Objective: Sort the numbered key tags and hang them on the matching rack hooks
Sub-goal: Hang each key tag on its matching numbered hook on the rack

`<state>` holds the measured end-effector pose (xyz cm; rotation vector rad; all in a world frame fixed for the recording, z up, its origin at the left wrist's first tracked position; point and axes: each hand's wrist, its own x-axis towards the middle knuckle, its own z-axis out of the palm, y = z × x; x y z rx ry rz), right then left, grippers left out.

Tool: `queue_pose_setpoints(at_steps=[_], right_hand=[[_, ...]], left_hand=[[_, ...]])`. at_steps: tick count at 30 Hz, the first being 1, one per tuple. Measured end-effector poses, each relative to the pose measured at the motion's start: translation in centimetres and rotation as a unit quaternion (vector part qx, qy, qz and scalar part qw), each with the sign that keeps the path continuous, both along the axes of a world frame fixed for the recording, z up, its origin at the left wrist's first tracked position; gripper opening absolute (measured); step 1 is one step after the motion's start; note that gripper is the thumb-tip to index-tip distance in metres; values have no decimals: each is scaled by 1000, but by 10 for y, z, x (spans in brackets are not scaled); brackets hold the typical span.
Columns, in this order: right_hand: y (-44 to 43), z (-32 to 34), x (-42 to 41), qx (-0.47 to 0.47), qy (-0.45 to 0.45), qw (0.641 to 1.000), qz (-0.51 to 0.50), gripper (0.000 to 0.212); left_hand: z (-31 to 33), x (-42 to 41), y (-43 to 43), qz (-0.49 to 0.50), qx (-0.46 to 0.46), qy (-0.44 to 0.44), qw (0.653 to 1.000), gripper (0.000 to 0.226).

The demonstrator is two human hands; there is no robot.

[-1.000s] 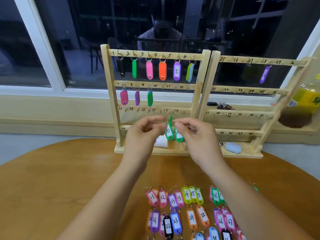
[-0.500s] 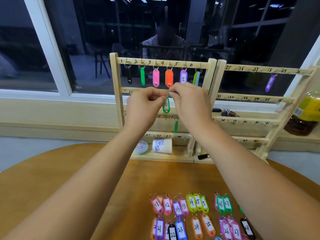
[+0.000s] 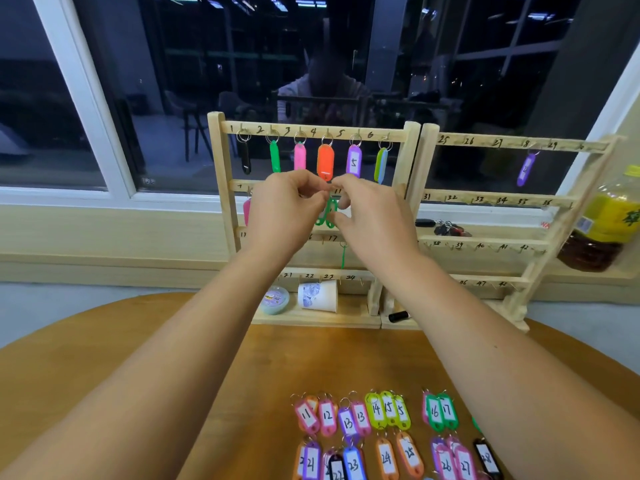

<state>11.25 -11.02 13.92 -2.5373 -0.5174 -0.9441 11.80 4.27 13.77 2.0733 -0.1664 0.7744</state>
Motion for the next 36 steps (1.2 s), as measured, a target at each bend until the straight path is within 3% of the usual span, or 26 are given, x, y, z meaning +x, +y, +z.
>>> queue_pose_setpoints(at_steps=[4, 11, 28, 33, 36], right_hand=[[-7, -8, -9, 26, -6, 1000, 7, 48], [-13, -26, -17, 112, 31, 993, 33, 40], [-25, -50, -29, 147, 67, 986, 44, 30], [-28, -55, -33, 178, 88, 979, 42, 25], [-25, -44, -36, 288, 152, 942, 82, 9]], left_hand=[[-5, 1, -1, 25, 10, 3, 1000, 10], [-6, -5, -6, 18, -2, -36, 999, 7], [-26, -6, -8, 77, 34, -22, 996, 19], [-29, -15, -10, -3, -11, -42, 999, 20], [-29, -29, -11, -65, -66, -52, 994, 20]])
